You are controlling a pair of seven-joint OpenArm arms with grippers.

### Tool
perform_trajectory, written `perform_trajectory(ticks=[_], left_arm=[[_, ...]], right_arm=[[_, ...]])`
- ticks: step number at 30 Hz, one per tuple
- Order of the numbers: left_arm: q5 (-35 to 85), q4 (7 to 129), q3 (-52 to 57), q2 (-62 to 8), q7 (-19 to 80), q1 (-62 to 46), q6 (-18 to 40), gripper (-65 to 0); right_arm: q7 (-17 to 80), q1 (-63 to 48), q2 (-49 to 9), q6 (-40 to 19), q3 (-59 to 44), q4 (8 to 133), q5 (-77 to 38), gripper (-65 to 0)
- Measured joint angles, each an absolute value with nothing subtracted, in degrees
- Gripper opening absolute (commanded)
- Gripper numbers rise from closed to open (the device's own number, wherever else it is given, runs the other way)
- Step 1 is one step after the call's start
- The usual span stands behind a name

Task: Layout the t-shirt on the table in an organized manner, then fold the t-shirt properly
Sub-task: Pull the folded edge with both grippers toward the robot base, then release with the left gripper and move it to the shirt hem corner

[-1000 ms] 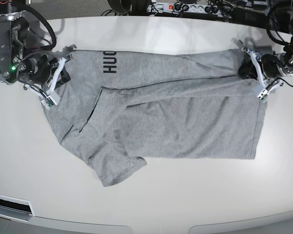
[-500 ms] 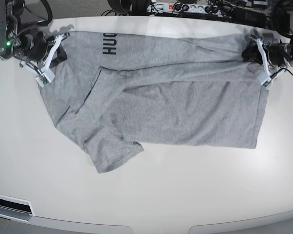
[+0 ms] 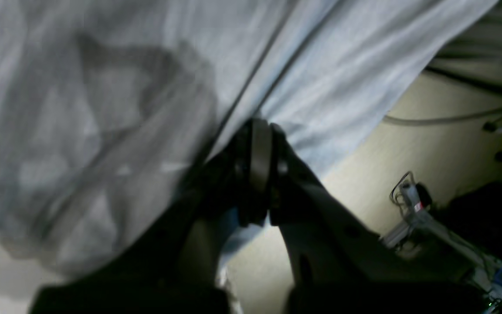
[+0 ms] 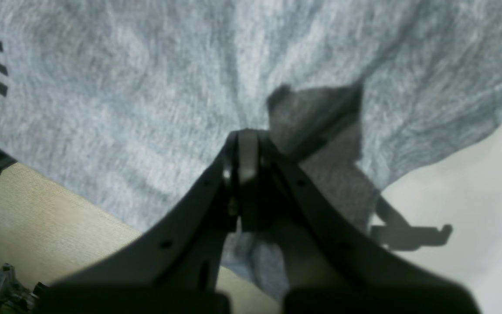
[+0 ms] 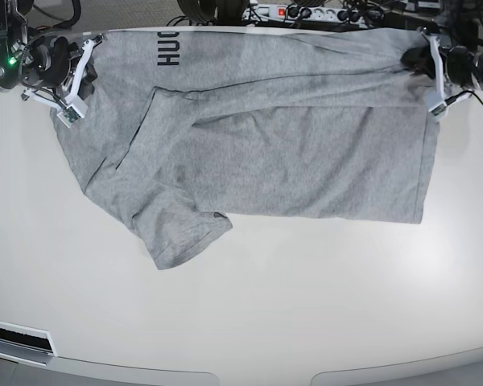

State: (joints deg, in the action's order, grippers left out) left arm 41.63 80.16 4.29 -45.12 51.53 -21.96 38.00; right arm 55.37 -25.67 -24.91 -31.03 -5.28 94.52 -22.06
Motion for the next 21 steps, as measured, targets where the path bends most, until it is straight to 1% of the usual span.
perform_trajectory(ticks=[3, 6, 9, 13, 14, 15, 17, 18, 19, 21], left_arm=[[41.54, 81.78, 4.27, -46.35, 52.77, -22.11, 37.41, -65.0], [45.5, 84.68, 4.19, -48.18, 52.95, -22.09, 37.47, -65.0], [48.97, 87.29, 4.49, -50.35, 52.93, -22.06, 37.54, -65.0], [52.93, 88.9, 7.86, -50.19, 52.64, -21.71, 37.56, -65.0], [53.23, 88.9, 8.73, -49.91, 51.83, -20.99, 37.58, -65.0], [53.23, 88.88, 9.65, -49.52, 50.96, -20.05, 37.54, -65.0], [52.77, 88.79, 11.46, -48.93, 48.47, -17.89, 35.62, -65.0], [52.25, 88.62, 12.53, -48.42, 46.89, -16.45, 34.33, -65.0], [51.66, 87.94, 13.69, -47.7, 45.69, -14.92, 32.86, -65.0], [51.62, 85.1, 16.88, -45.01, 44.91, -10.79, 31.53, -65.0]], right_arm=[[55.61, -25.63, -24.91, -31.0, -5.28, 94.54, -22.06, -65.0], [56.62, -25.69, -24.91, -30.39, -5.28, 95.61, -21.78, -65.0], [57.89, -25.93, -24.95, -28.29, -5.28, 98.59, -20.45, -65.0], [57.6, -25.08, -25.04, -28.4, -5.28, 103.66, -20.99, -65.0], [57.32, -24.27, -25.02, -28.25, -5.28, 104.22, -21.02, -63.6], [57.12, -23.49, -24.99, -27.24, -5.28, 104.4, -21.1, -59.4], [57.25, -21.52, -25.06, -24.91, -5.28, 104.42, -20.56, -51.4], [57.19, -20.84, -25.06, -23.62, -5.3, 104.42, -20.75, -48.7], [57.23, -20.14, -25.06, -23.11, -5.3, 104.42, -20.84, -47.4], [57.14, -19.42, -24.99, -22.63, -5.28, 104.42, -20.95, -47.1]])
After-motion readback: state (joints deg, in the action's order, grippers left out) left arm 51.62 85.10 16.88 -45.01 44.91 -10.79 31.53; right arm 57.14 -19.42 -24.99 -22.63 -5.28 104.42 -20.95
